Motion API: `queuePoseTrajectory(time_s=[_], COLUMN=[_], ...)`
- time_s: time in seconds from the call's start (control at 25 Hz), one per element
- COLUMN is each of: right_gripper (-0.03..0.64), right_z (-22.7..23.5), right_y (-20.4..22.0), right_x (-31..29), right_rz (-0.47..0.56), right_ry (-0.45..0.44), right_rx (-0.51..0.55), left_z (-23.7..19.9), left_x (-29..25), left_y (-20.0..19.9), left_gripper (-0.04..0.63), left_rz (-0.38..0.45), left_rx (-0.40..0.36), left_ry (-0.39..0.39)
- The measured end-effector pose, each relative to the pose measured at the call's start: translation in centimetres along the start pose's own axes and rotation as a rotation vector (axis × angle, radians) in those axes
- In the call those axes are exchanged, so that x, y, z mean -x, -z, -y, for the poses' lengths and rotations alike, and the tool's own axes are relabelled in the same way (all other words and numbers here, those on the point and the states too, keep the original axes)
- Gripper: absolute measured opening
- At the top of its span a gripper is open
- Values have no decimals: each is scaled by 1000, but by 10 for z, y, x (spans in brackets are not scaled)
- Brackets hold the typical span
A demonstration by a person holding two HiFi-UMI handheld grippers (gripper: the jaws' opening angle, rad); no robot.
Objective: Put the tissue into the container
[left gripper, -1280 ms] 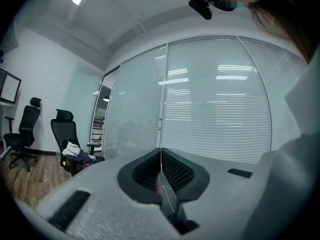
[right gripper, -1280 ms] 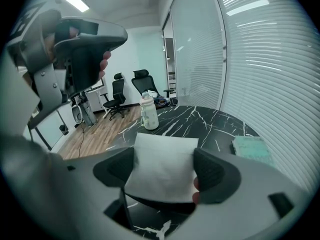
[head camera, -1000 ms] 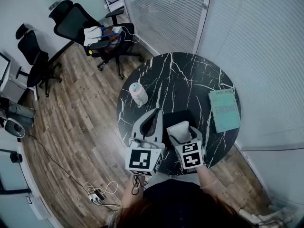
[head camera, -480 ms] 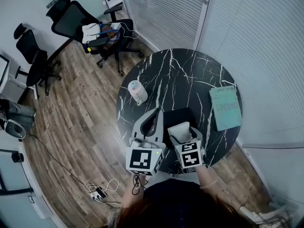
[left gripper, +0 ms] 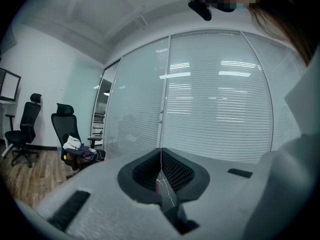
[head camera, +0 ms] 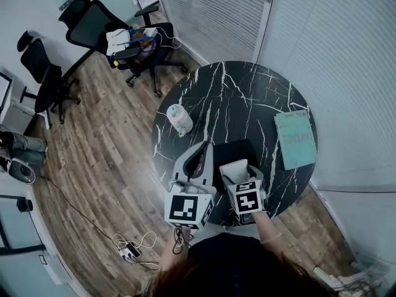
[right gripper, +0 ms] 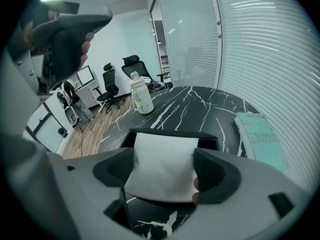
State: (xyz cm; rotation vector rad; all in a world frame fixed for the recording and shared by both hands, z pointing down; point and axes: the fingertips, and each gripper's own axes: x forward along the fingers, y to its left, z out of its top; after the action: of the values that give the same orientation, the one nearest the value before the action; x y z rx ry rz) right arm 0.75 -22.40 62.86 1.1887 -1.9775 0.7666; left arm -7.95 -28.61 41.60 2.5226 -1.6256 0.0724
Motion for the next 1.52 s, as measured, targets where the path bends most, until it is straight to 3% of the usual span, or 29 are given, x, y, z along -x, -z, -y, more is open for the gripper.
queuePoseTrajectory(time_s=[0.84, 1.24, 1.52], right_gripper=[383, 383, 383], right_z=[10, 14, 13], right_y=[14, 10, 26], right_x=[-36, -42, -49], right_rz=[-157, -182, -278], right_ry=[14, 46, 46], right_rx=[-1, 9, -7], left_z=[-11, -16, -19], left_x=[-5, -5, -4], left_y=[8, 12, 14], left_gripper=[28, 28, 28], left_rz=[-18, -26, -30], left_rx=[14, 27, 30], left_ry=[-23, -32, -38])
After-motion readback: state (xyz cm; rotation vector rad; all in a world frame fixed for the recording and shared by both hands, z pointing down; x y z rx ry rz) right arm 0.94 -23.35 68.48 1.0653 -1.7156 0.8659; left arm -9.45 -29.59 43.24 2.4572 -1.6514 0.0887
